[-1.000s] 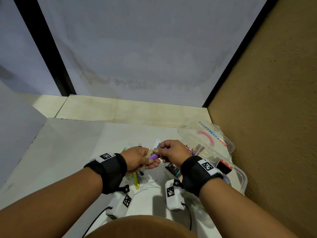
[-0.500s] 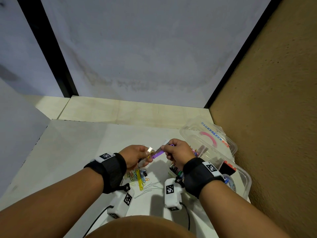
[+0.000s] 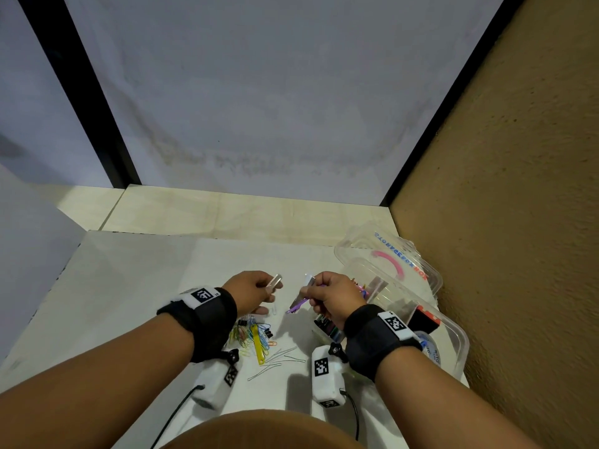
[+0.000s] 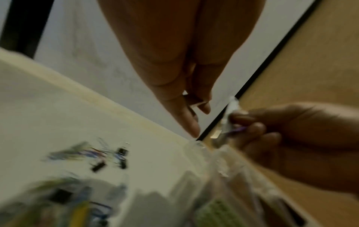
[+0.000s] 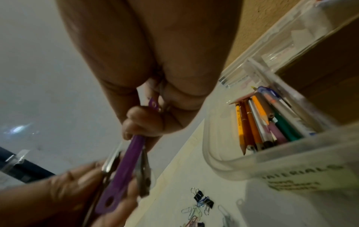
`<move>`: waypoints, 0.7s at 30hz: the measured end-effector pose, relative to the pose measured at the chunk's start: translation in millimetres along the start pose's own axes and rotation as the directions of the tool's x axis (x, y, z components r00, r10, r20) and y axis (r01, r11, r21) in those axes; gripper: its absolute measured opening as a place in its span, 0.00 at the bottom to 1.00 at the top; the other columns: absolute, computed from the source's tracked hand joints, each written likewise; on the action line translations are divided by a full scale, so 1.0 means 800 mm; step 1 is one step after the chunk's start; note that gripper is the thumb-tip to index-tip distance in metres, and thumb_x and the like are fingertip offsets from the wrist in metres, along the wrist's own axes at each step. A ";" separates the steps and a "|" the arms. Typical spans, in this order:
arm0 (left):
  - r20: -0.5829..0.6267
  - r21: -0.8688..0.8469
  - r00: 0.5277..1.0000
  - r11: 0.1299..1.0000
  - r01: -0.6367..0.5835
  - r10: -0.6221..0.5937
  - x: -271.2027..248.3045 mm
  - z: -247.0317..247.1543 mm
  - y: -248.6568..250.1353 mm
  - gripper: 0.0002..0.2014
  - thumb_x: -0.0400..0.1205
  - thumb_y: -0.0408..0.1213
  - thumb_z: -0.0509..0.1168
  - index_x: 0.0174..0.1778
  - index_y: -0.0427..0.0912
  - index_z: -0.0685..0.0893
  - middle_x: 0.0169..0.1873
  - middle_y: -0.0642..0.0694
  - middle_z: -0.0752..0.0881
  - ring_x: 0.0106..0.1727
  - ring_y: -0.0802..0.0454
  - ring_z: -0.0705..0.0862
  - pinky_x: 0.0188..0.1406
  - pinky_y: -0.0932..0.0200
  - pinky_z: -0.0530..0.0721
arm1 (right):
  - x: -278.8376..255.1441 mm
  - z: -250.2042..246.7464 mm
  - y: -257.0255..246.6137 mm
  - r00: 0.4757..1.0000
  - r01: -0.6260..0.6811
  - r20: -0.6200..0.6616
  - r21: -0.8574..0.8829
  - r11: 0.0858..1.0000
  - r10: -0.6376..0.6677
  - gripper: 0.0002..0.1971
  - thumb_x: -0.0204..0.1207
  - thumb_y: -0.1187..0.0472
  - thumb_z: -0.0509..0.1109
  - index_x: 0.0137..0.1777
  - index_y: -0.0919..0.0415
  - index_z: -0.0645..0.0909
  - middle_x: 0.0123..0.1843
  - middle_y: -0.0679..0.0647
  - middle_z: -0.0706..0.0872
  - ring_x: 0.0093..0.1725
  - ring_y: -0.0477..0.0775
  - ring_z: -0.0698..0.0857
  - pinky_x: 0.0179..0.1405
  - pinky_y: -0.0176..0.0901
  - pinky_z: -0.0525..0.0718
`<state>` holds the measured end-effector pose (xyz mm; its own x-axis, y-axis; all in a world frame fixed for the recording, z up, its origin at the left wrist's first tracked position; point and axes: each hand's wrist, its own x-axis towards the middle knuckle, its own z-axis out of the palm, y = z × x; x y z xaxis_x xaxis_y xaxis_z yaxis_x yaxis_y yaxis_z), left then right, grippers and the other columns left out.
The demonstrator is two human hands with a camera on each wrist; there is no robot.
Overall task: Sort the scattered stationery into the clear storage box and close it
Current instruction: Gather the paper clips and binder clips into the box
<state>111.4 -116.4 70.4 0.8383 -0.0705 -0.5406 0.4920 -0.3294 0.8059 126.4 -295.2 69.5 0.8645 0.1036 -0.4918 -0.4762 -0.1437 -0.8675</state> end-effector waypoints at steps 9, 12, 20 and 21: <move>0.124 0.063 0.983 0.987 -0.147 0.138 -0.001 0.035 0.025 0.23 0.83 0.27 0.60 0.76 0.38 0.71 0.36 0.45 0.87 0.36 0.52 0.82 0.45 0.62 0.83 | -0.008 -0.009 -0.001 0.997 -0.035 0.074 0.163 0.986 0.023 0.07 0.75 0.76 0.68 0.43 0.64 0.81 0.25 0.53 0.83 0.20 0.44 0.77 0.19 0.30 0.76; 0.130 0.072 0.978 0.982 -0.173 0.162 0.001 0.043 0.025 0.31 0.83 0.31 0.62 0.81 0.45 0.60 0.19 0.56 0.80 0.30 0.56 0.77 0.41 0.64 0.79 | -0.011 -0.016 0.000 0.994 -0.065 0.103 0.194 0.979 0.046 0.09 0.78 0.75 0.66 0.39 0.64 0.80 0.26 0.55 0.83 0.20 0.43 0.78 0.18 0.30 0.76; 0.165 0.040 0.986 0.999 -0.029 0.022 0.007 0.048 0.019 0.16 0.87 0.36 0.55 0.70 0.42 0.74 0.52 0.45 0.84 0.49 0.52 0.83 0.41 0.65 0.78 | -0.008 -0.097 0.000 0.945 0.105 -0.324 0.181 0.978 -0.042 0.09 0.81 0.71 0.62 0.39 0.62 0.75 0.29 0.56 0.79 0.23 0.46 0.76 0.29 0.37 0.80; 0.158 0.072 0.987 0.997 -0.015 0.003 0.009 0.046 0.014 0.14 0.86 0.36 0.57 0.68 0.42 0.76 0.53 0.45 0.84 0.51 0.52 0.83 0.42 0.65 0.79 | -0.007 -0.115 0.004 0.914 0.101 -0.402 0.095 0.990 -0.055 0.07 0.81 0.69 0.63 0.41 0.62 0.77 0.33 0.59 0.81 0.26 0.48 0.78 0.32 0.40 0.82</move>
<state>114.5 -155.1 66.4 0.7924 -0.2196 -0.5692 0.4611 -0.3954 0.7944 134.9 -386.7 76.4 0.8807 -0.2931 -0.3720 -0.3995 -0.0380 -0.9159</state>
